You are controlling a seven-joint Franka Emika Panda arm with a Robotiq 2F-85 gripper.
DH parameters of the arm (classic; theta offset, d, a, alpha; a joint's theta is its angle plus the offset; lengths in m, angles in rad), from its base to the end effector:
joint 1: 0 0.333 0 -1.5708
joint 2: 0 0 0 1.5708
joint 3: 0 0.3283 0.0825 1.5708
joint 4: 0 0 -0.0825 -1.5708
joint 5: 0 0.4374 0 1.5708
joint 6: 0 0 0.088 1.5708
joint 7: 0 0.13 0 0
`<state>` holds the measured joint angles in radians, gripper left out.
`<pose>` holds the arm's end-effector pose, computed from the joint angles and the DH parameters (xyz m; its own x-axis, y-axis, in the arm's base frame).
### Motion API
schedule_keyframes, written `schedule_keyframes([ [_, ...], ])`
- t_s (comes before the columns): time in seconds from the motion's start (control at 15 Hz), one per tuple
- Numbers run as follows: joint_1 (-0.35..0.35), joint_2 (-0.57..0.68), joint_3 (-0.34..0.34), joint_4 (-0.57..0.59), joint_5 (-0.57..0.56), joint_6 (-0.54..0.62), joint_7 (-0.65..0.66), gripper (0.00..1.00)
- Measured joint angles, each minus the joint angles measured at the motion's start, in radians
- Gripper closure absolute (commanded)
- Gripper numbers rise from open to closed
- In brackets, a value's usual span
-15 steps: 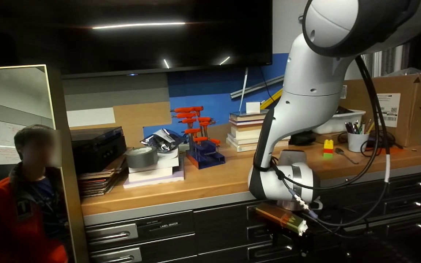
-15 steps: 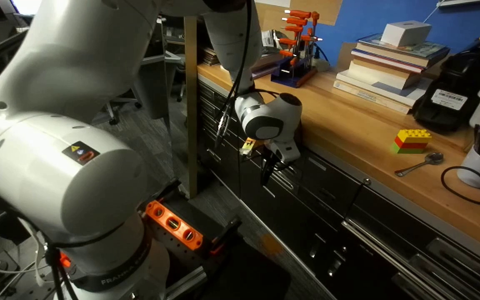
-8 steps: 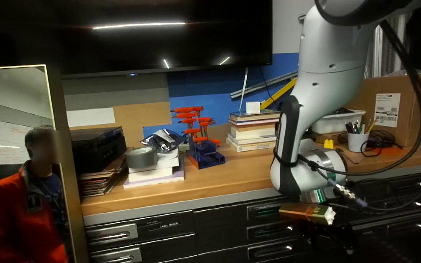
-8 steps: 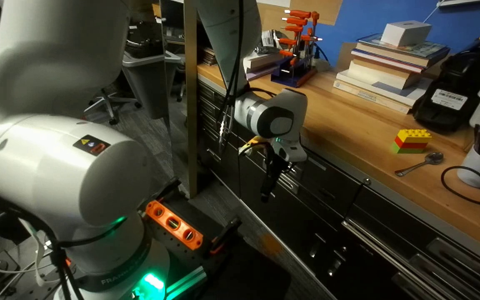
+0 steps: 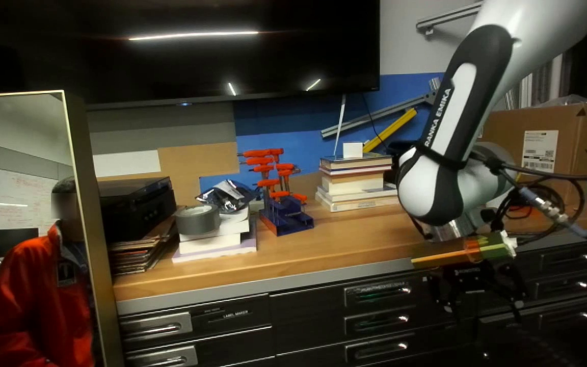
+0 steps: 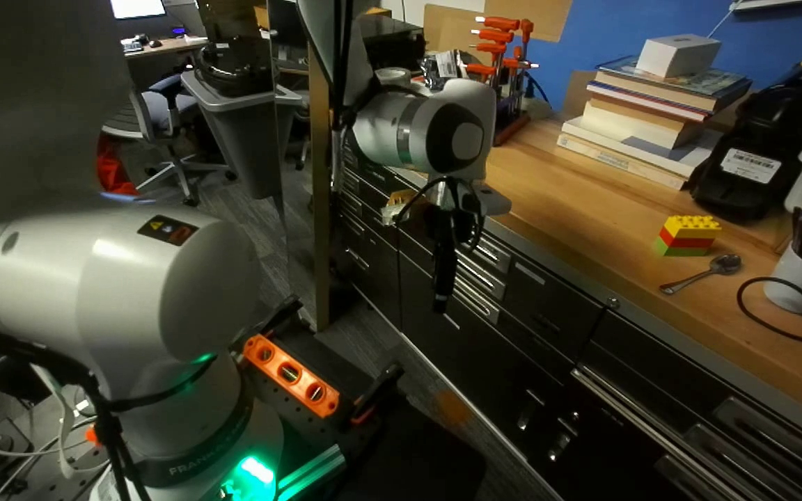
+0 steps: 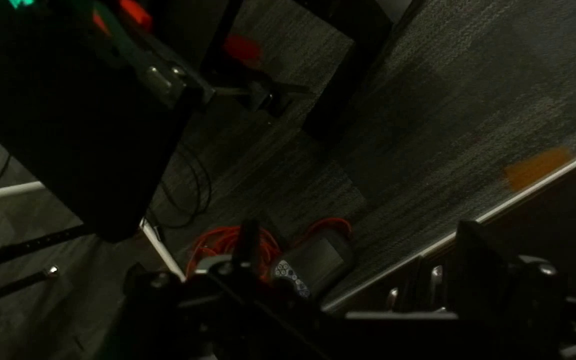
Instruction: Put the black objects in the drawer and close it
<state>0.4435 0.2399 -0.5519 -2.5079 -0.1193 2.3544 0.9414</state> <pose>0.4365 -0.0719 0.1235 0.5598 -0.8254 -0.0729 -0.7443 -0.5396 0.3935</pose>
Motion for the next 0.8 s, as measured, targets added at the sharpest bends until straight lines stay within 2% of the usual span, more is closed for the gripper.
schedule_keyframes([
  [0.27, 0.048, -0.214, -0.029, -0.051, -0.161, -0.079, -0.067, 0.00],
  [0.33, 0.013, -0.267, 0.012, -0.058, -0.193, -0.104, -0.090, 0.00],
  [0.47, -0.125, -0.373, 0.165, -0.070, -0.217, -0.159, -0.160, 0.00],
  [0.6, -0.228, -0.478, 0.283, -0.085, -0.209, -0.217, -0.266, 0.00],
  [0.8, -0.323, -0.638, 0.390, -0.115, -0.156, -0.296, -0.455, 0.00],
])
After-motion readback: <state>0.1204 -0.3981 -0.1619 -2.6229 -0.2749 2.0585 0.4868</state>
